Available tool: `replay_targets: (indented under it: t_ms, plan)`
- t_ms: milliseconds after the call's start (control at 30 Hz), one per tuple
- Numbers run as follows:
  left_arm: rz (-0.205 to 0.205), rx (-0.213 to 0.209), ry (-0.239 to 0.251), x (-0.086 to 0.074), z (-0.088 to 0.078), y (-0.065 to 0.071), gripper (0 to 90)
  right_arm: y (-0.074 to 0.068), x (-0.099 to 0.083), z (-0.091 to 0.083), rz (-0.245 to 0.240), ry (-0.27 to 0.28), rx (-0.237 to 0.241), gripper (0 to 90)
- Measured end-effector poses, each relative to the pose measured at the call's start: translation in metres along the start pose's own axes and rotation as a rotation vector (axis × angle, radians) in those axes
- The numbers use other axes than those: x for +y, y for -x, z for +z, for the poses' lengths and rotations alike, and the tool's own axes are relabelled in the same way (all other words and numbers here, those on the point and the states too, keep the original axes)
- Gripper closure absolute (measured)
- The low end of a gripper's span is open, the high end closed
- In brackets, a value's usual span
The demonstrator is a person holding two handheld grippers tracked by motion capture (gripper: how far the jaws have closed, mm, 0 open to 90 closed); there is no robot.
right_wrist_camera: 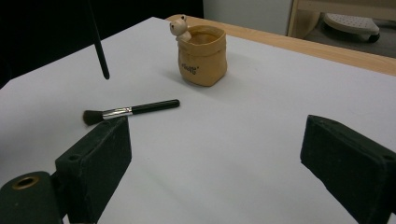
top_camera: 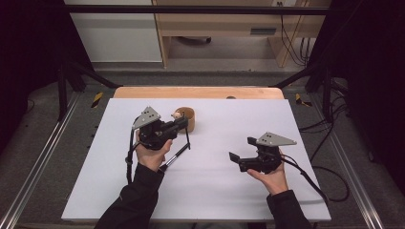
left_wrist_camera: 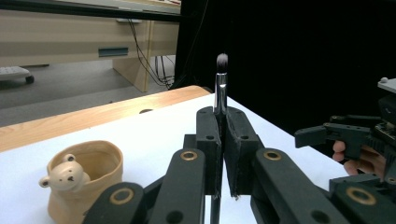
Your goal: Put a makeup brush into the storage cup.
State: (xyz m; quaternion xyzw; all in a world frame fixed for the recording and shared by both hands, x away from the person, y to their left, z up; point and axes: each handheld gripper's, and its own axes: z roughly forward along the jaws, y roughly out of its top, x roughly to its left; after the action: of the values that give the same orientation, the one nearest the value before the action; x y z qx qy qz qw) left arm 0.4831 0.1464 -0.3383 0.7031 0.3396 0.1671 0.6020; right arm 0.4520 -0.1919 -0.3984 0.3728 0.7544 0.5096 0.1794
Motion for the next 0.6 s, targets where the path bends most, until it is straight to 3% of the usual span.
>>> replay_targets:
  t_ms: [600]
  plan:
    - [0.022, 0.046, -0.025, 0.009, 0.009, -0.016, 84.5, 0.009, -0.008, -0.015, 0.008, 0.012, -0.045, 8.0]
